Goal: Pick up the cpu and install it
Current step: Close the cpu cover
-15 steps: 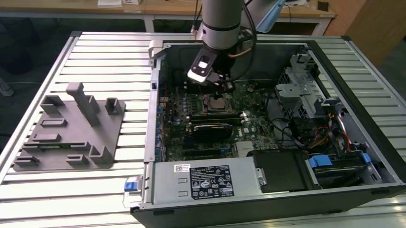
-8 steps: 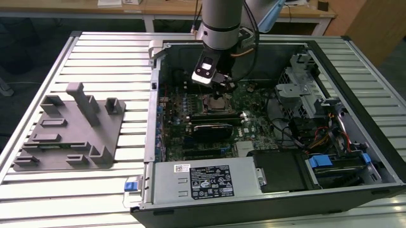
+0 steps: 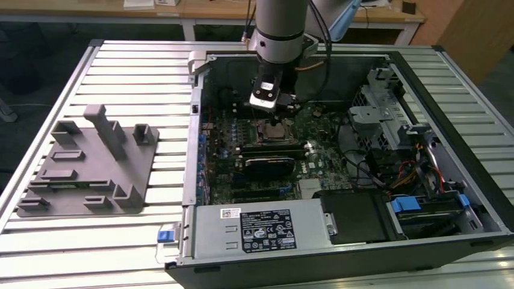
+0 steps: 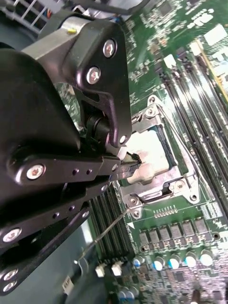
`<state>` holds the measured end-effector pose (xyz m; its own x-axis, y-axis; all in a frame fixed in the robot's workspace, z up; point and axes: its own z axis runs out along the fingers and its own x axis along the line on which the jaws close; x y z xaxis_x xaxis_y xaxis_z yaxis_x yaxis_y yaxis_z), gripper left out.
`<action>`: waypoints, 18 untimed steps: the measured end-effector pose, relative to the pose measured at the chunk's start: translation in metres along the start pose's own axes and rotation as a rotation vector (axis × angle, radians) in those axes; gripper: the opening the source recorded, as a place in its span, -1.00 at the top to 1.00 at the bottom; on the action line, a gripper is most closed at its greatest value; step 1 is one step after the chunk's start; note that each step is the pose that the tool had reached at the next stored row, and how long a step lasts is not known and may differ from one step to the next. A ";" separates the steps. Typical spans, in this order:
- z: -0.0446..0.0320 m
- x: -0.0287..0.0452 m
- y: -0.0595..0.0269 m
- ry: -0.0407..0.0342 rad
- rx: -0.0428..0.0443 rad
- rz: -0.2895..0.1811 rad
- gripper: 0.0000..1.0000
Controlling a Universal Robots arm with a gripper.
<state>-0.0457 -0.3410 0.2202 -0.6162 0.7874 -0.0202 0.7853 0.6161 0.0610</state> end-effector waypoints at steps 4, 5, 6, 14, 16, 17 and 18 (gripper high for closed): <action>0.0002 0.0000 0.0000 0.0045 -0.0014 -0.073 0.79; 0.0003 0.0000 0.0000 0.0056 -0.0018 -0.091 0.79; 0.0003 0.0000 0.0000 0.0067 -0.0022 -0.109 0.79; 0.0008 0.0000 -0.0001 0.0152 -0.0048 -0.255 0.79; 0.0009 0.0000 -0.0001 0.0173 -0.0055 -0.290 0.79; 0.0009 0.0000 -0.0001 0.0184 -0.0058 -0.310 0.79; 0.0010 0.0000 -0.0001 0.0196 -0.0062 -0.327 0.79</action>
<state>-0.0457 -0.3410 0.2192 -0.8370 0.5468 -0.0206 0.5448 0.8364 0.0605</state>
